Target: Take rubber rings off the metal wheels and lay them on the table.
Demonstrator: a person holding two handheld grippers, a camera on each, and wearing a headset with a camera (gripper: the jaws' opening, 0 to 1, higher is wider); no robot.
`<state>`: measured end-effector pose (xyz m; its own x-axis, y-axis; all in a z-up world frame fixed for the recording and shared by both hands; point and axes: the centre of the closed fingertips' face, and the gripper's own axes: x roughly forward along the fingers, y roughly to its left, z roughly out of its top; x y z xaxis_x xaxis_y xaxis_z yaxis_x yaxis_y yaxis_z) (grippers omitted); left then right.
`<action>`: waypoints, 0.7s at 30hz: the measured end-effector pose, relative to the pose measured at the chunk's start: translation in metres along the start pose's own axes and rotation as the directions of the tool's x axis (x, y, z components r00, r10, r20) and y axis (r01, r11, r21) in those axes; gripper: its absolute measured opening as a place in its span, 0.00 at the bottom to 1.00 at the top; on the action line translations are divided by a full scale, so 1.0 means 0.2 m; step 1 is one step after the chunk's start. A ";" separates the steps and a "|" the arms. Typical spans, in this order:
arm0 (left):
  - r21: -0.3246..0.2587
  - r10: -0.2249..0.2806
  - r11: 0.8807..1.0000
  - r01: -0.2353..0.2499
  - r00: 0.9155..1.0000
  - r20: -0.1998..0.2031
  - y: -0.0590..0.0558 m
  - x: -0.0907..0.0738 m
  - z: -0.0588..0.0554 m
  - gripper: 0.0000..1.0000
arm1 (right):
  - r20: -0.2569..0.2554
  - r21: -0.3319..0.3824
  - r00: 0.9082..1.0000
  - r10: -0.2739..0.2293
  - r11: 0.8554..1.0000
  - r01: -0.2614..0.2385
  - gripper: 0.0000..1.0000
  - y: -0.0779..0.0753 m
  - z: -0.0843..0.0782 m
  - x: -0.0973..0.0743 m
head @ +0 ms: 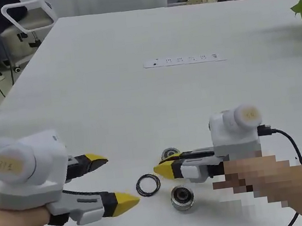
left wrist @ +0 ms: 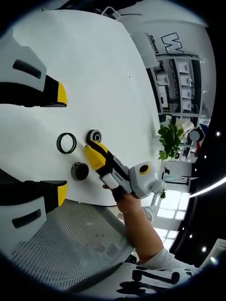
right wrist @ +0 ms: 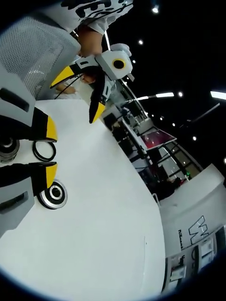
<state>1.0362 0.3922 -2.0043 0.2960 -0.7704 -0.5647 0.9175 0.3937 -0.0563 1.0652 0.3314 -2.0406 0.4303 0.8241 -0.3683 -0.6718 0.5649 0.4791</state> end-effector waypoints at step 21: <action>0.001 0.002 1.000 -0.002 1.000 -0.015 0.04 0.03 0.01 0.61 | 0.044 -0.063 0.997 -0.061 0.996 0.064 0.24 -0.09 0.07 -0.06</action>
<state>1.0463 0.3899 -2.0057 0.2938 -0.7621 -0.5769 0.9172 0.3948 -0.0544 1.0801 0.3130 -2.0340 0.4965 0.7891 -0.3616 -0.6797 0.6125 0.4035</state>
